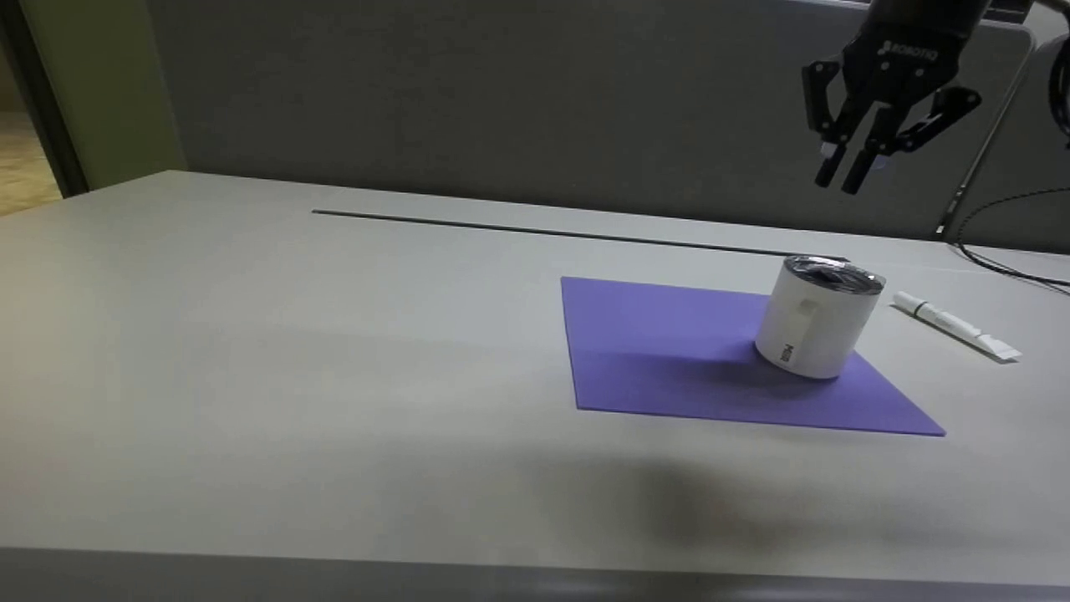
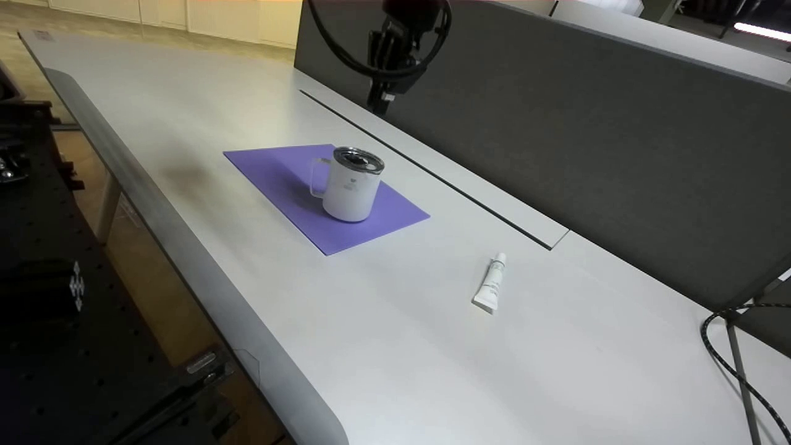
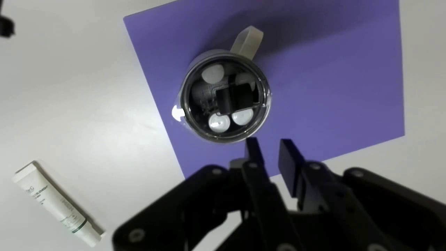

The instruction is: Move the object on the cup

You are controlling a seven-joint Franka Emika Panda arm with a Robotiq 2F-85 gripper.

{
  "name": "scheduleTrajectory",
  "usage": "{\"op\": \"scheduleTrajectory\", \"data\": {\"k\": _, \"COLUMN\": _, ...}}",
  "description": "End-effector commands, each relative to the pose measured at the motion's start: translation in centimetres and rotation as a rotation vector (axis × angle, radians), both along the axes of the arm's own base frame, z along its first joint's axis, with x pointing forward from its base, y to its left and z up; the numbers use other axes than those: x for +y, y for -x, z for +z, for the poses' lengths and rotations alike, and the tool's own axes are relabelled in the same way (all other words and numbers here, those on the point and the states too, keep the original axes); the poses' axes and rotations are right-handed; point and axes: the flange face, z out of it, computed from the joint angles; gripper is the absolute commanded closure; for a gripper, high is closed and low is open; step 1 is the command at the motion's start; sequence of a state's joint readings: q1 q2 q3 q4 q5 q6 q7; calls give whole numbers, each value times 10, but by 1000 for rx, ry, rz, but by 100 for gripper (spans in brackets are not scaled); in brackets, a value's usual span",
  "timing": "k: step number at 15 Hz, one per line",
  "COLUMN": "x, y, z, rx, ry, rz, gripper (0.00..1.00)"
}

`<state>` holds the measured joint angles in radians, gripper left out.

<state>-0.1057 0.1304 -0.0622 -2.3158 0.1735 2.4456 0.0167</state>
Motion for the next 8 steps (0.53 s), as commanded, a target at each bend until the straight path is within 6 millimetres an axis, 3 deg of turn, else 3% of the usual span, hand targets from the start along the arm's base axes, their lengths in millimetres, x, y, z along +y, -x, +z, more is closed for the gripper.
{"op": "scheduleTrajectory", "data": {"k": 1, "x": 0, "y": 0, "z": 20, "rx": 44, "ry": 2, "rz": 23, "gripper": 46}}
{"op": "scheduleTrajectory", "data": {"k": 8, "x": -1, "y": 1, "z": 24, "rx": 74, "ry": 32, "rz": 55, "gripper": 1}}
